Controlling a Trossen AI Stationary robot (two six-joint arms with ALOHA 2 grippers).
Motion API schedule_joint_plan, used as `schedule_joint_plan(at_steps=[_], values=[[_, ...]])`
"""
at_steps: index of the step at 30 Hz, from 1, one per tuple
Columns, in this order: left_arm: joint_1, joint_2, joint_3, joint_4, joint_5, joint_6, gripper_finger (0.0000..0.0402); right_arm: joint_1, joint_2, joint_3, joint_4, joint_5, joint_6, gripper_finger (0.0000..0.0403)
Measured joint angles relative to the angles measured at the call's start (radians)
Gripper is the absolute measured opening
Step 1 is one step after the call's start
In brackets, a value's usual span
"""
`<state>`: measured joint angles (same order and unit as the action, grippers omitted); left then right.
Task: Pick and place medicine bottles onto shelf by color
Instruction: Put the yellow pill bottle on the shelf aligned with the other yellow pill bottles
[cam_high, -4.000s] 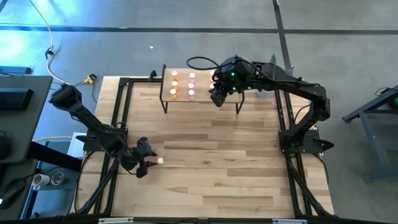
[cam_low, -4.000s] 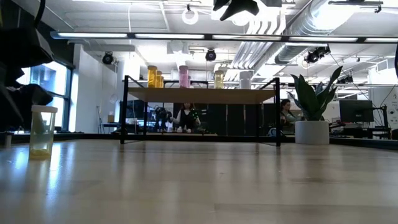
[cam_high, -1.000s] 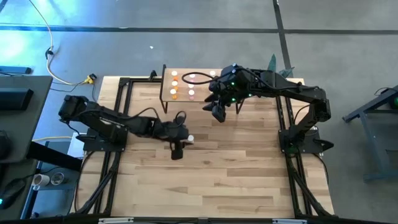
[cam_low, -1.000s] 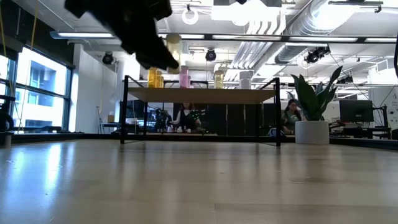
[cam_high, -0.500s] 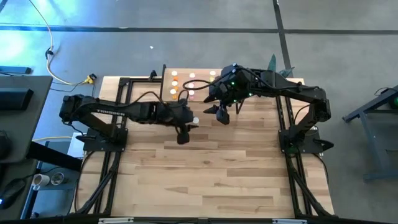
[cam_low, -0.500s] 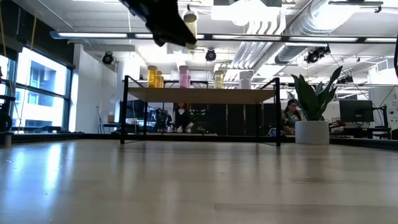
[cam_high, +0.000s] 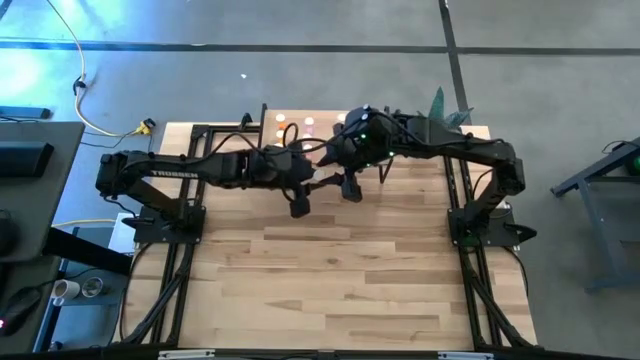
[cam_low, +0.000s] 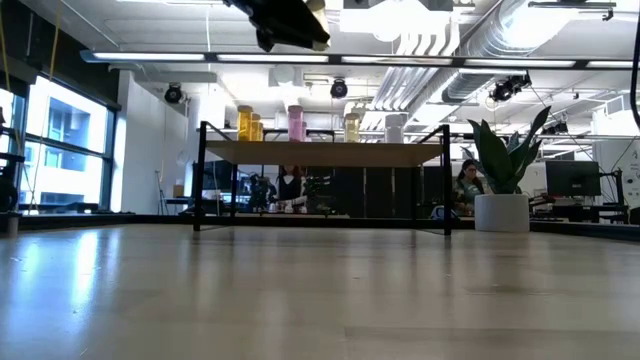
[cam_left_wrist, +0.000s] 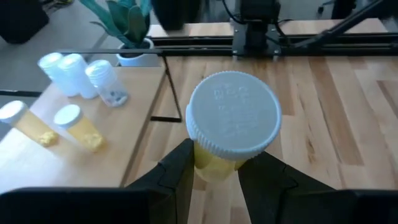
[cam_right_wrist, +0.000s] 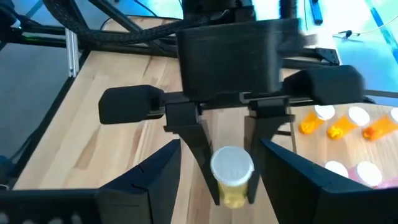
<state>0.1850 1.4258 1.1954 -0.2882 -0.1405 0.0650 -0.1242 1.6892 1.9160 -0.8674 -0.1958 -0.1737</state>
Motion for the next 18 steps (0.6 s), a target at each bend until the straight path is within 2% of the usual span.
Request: schedule_joint_plan(at_steps=[18], values=[[0.006, 0.0, 0.0, -0.008, -0.005, 0.009, 0.0103, -0.002, 0.07, -0.001, -0.005, 0.023, -0.008, 0.0201]])
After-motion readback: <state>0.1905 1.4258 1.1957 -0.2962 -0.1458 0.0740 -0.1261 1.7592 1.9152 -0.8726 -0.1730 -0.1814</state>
